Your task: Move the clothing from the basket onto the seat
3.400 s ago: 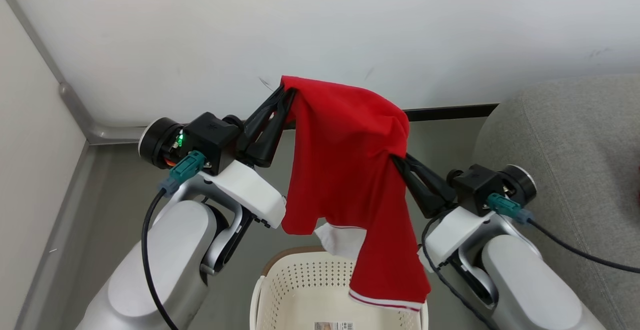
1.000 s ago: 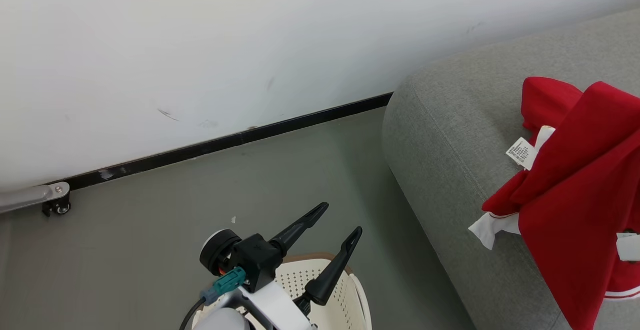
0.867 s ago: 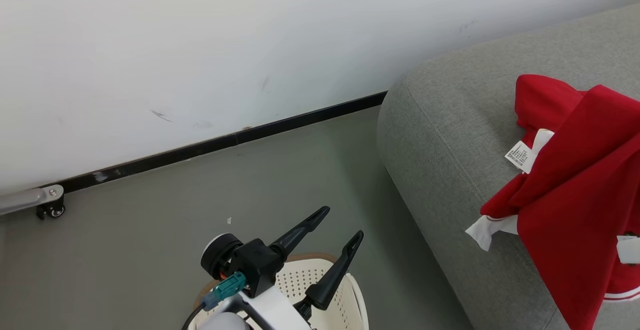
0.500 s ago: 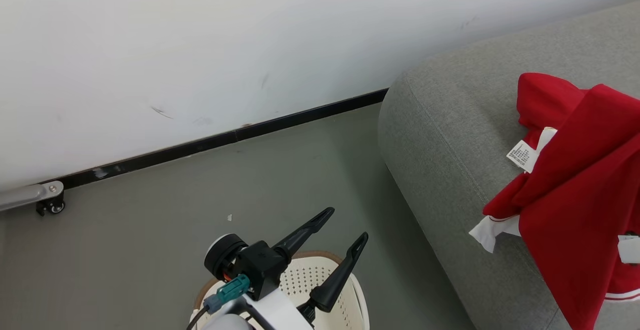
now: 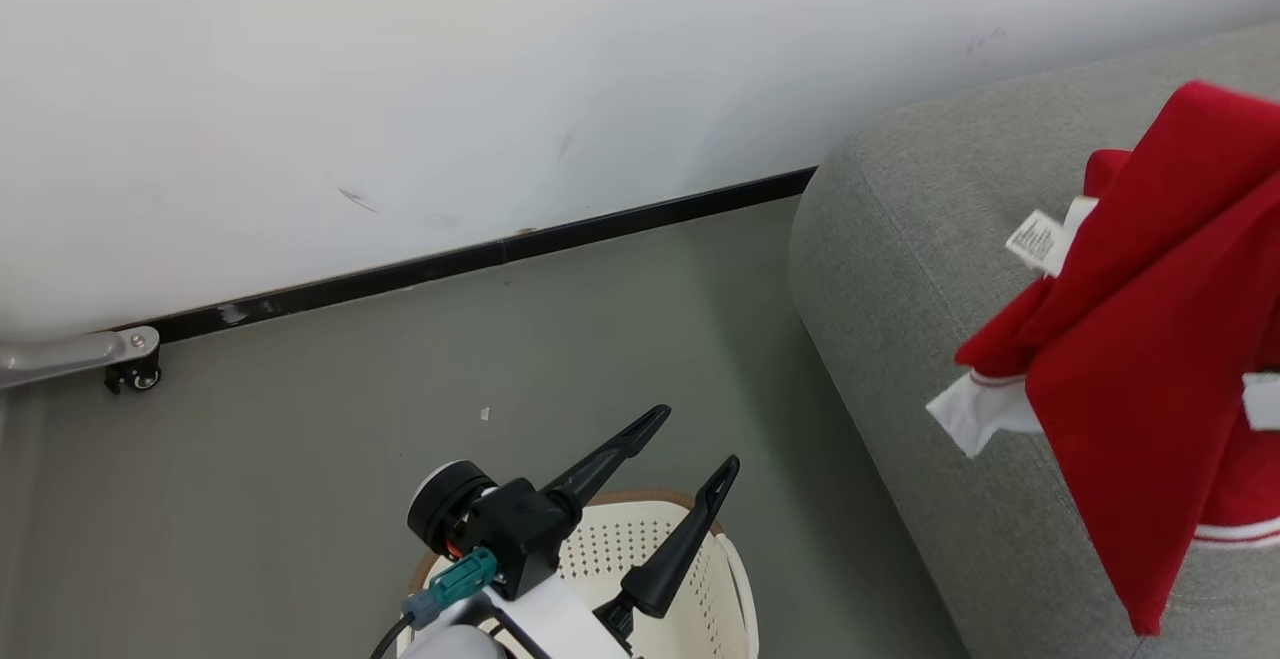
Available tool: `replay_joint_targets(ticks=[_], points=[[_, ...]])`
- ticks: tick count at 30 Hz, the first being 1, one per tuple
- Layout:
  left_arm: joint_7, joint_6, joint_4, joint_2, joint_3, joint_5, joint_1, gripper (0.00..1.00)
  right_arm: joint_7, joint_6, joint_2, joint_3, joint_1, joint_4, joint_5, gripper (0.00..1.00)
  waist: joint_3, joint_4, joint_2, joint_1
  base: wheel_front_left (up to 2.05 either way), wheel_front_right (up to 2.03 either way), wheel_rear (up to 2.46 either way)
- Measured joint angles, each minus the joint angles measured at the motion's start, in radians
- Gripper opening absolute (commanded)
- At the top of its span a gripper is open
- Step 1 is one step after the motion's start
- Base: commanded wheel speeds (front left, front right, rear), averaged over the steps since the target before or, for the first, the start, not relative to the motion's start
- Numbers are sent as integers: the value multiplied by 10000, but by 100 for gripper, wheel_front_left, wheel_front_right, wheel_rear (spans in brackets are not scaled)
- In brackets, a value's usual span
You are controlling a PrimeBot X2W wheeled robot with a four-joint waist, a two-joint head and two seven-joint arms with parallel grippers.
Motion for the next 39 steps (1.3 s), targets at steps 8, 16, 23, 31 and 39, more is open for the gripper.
replay_joint_targets(ticks=[8,16,23,31,39], points=[[96,190,-251,73,174,82,-2,100,90,2,-961,-136,-2212,458,228,0,286,258,0,0,0,0,0],[169,278,-527,270,322,98,-35,100,456,0,-2023,-844,-3867,951,288,0,611,448,0,0,0,0,0],[263,309,-780,318,376,171,-70,100,748,2,-3060,-1325,-4792,1647,462,0,888,489,-1,0,0,0,0],[405,370,-1141,378,504,265,-447,100,1154,0,-3940,-1693,-5226,2796,535,0,1287,410,0,0,0,0,0],[610,529,-1457,608,554,600,-601,100,1214,2,-4082,-2441,-5215,3931,533,0,1724,423,0,-1,0,0,0]])
